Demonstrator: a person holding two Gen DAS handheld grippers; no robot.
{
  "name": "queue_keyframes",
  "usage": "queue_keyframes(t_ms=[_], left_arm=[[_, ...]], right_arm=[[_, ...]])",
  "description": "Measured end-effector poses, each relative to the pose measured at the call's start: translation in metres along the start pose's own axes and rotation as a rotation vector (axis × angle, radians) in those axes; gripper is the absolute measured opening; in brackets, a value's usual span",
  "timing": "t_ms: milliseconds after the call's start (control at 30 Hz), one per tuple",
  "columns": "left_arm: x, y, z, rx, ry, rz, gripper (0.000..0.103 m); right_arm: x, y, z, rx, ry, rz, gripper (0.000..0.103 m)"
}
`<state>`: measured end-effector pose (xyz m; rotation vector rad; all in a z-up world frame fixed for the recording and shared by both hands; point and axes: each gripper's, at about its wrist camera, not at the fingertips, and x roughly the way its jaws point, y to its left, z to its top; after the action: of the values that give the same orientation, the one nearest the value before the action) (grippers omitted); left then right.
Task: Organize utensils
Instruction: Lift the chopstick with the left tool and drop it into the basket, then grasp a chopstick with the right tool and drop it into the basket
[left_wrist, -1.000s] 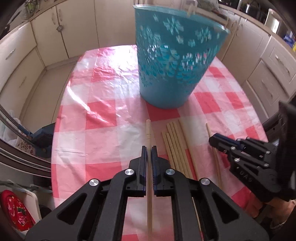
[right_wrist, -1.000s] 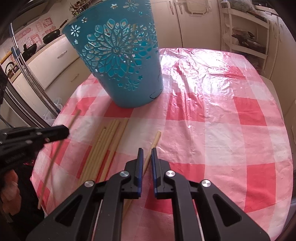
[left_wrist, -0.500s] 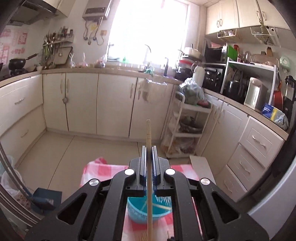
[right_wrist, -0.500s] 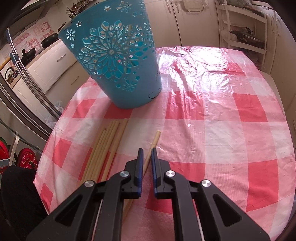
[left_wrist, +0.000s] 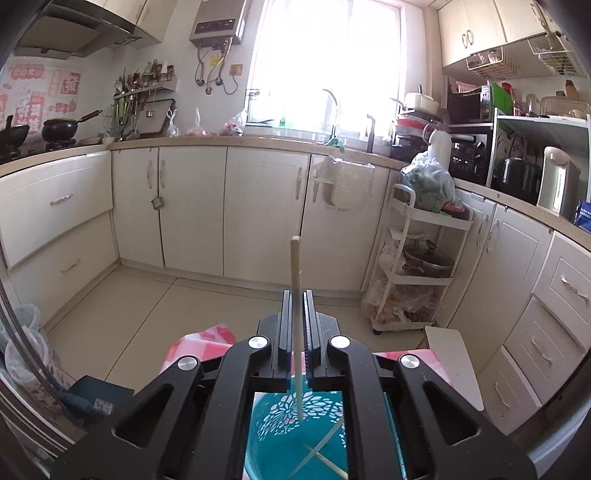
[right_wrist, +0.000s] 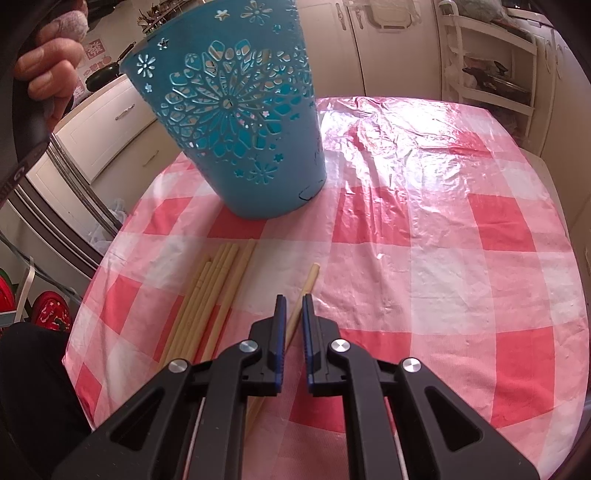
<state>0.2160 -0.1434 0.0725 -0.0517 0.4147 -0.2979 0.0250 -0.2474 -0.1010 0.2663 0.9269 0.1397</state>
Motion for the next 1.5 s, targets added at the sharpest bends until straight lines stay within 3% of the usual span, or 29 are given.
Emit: queue_keyframes(t_ms=[167,233,300,367,500,667,867,967,1133,1333,1500], left_arm=[[0.006,0.004,-0.018,0.047,0.078,0.014,0.006],[0.005,0.009,-0.024,0.055,0.111,0.029,0.015],[-0.004,0.017,-0.028,0.054,0.115,0.054,0.046],[-0.021,0.027,-0.031,0.050,0.091,0.090,0.060],[-0.057,0.054,-0.042,0.027,0.063,0.118,0.072],[-0.075,0.090,-0.076,-0.007,0.115,0.153,0.073],[-0.062,0.119,-0.118,-0.051,0.213,0.187,0.073],[-0.056,0.124,-0.124,-0.064,0.235,0.188,0.073],[-0.050,0.122,-0.125,-0.083,0.255,0.162,0.073],[-0.046,0.127,-0.128,-0.120,0.284,0.154,0.073],[-0.046,0.129,-0.130,-0.128,0.285,0.156,0.073]], right_arm=[[0.000,0.000,0.000,0.001,-0.001,0.001,0.009],[0.000,-0.001,0.001,0.004,-0.001,0.005,0.009],[-0.001,-0.003,0.001,0.013,0.005,0.016,0.009],[-0.003,-0.009,0.001,0.044,0.016,0.030,0.009],[-0.006,-0.010,0.000,0.044,0.015,0.021,0.009],[-0.004,0.002,-0.001,-0.006,0.015,-0.045,0.009],[-0.004,0.013,-0.002,-0.073,0.026,-0.102,0.007],[-0.019,0.003,-0.001,-0.009,0.018,-0.035,0.005],[-0.076,-0.003,0.017,0.077,-0.086,0.132,0.004],[-0.150,0.007,0.065,0.099,-0.267,0.287,0.003],[-0.186,0.026,0.116,0.064,-0.393,0.357,0.000]])
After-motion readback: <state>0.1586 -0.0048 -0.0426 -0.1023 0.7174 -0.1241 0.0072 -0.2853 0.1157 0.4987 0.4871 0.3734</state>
